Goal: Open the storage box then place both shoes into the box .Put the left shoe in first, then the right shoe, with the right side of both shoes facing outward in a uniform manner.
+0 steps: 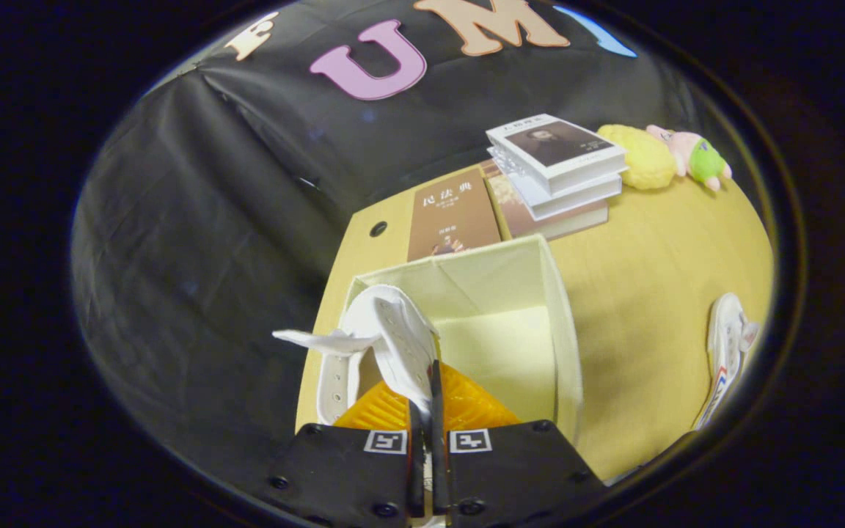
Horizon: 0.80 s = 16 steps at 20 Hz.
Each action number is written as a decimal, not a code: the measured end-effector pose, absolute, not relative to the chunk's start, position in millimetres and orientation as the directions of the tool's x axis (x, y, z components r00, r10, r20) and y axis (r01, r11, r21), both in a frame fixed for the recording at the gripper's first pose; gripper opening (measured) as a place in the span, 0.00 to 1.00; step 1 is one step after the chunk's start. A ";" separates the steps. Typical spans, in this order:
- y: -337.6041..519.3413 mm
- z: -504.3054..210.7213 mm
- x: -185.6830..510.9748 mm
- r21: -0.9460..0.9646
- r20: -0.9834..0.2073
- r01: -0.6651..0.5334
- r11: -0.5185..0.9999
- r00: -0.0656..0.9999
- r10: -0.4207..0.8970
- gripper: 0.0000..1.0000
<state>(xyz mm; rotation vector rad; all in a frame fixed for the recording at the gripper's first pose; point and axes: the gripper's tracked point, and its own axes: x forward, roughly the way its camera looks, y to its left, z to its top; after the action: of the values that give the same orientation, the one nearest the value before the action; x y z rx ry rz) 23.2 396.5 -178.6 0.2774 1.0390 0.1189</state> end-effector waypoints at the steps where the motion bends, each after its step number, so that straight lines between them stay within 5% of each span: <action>1: 397.2 -180.4 21.2 0.296 -0.840 0.067 0.953 0.493 0.226 0.07; 4: 395.1 -174.8 20.5 0.308 -0.838 0.086 0.948 0.496 0.227 0.09; 8: 395.3 -189.5 -1.7 0.274 -0.880 0.067 0.959 0.421 0.222 0.27; 14: 437.7 -136.1 -11.6 0.489 -0.791 -0.023 0.872 0.411 0.454 1.00; 16: 434.3 -122.1 -15.0 0.473 -0.778 -0.094 0.876 0.422 0.466 1.00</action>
<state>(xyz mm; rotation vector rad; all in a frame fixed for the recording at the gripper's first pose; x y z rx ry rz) -15.0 434.3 -122.1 0.3879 1.0845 0.3611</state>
